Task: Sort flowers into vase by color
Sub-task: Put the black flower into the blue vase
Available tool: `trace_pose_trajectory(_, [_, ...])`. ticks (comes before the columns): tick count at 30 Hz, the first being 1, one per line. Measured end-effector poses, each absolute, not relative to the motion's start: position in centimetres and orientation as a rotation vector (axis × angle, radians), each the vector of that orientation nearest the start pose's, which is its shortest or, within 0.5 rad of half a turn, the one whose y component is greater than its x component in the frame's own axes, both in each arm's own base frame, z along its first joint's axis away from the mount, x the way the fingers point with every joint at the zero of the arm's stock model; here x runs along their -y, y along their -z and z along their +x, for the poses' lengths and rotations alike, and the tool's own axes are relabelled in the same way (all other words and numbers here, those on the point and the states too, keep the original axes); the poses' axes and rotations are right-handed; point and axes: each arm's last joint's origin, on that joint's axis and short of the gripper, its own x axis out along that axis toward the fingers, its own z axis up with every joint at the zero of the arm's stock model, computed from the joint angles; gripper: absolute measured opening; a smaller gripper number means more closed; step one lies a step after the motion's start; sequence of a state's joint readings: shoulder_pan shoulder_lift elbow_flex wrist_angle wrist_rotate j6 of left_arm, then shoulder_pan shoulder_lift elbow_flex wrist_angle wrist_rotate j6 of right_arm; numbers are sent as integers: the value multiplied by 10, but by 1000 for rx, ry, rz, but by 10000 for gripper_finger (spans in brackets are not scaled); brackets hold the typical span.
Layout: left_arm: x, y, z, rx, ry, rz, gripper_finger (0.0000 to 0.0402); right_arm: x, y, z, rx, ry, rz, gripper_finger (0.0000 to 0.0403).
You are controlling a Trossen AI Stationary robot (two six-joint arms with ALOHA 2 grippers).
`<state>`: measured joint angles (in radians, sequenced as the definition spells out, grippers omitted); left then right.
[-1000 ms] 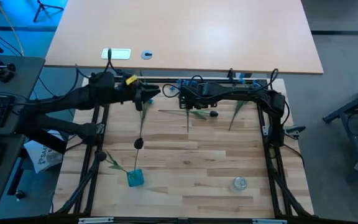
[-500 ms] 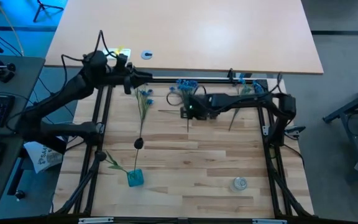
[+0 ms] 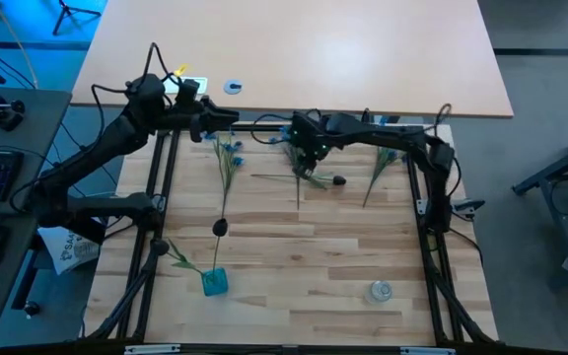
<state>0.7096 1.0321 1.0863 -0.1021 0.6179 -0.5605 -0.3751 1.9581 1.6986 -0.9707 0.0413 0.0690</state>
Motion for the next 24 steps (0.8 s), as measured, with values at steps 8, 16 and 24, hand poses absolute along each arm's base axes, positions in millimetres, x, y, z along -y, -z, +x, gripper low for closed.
trace_pose_trajectory(8, [-128, -399, 176, -9, -95, -618, 127, 156, -218, 381, -1275, 94, 7, 172])
trace_pose_trajectory(16, [-126, -398, 177, -23, -72, -608, 127, 158, -183, 387, -1362, 25, -1, 172])
trace_pose_trajectory(24, [-125, -398, 177, -31, -44, -606, 127, 163, -161, 389, -1423, 34, -11, 172])
